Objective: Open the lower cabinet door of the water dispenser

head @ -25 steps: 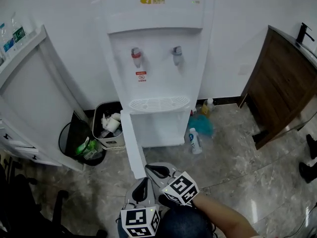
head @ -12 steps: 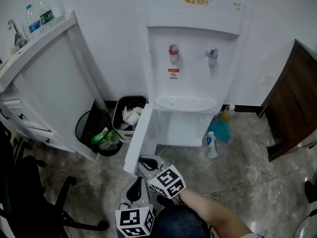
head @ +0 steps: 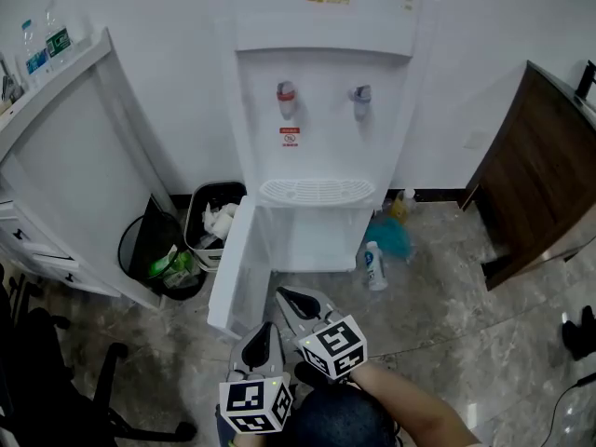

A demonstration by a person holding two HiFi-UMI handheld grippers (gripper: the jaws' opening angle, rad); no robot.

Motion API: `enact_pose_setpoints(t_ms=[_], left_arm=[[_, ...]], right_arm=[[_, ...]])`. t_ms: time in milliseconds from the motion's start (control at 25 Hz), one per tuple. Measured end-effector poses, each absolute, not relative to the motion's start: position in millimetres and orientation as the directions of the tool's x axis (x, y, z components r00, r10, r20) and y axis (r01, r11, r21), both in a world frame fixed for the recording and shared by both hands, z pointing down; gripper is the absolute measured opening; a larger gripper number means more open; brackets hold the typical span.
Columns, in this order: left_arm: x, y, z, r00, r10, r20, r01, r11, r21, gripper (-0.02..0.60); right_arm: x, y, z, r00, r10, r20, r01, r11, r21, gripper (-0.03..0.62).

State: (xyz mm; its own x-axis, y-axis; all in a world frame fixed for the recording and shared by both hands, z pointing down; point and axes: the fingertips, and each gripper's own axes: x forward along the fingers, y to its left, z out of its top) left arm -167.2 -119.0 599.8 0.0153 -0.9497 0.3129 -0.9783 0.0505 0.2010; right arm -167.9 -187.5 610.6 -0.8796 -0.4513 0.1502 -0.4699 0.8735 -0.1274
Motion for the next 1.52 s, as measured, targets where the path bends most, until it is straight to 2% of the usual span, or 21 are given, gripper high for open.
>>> enact_pose_setpoints(t_ms=[200, 320, 560, 1520], left_arm=[[-129, -155, 602, 0.111, -0.96, 0.258, -0.979, -0.061, 0.193, 0.006], [-115, -170, 608, 0.132, -0.954, 0.269, -0.979, -0.083, 0.186, 0.006], [-94, -183, 619, 0.175, -0.943, 0.281, -0.975, -0.127, 0.182, 0.008], [-100, -192, 618, 0.166, -0.941, 0.295, -0.981, -0.126, 0.15, 0.006]], right_arm=[[-88, -209, 606, -0.759, -0.624, 0.185, -0.643, 0.764, -0.06, -0.002], [-48, -208, 604, -0.69, -0.691, 0.216, -0.71, 0.704, -0.015, -0.002], [-2, -206, 610, -0.596, -0.77, 0.23, -0.8, 0.593, -0.087, -0.002], [-12, -212, 611, -0.604, -0.763, 0.231, -0.794, 0.601, -0.088, -0.003]])
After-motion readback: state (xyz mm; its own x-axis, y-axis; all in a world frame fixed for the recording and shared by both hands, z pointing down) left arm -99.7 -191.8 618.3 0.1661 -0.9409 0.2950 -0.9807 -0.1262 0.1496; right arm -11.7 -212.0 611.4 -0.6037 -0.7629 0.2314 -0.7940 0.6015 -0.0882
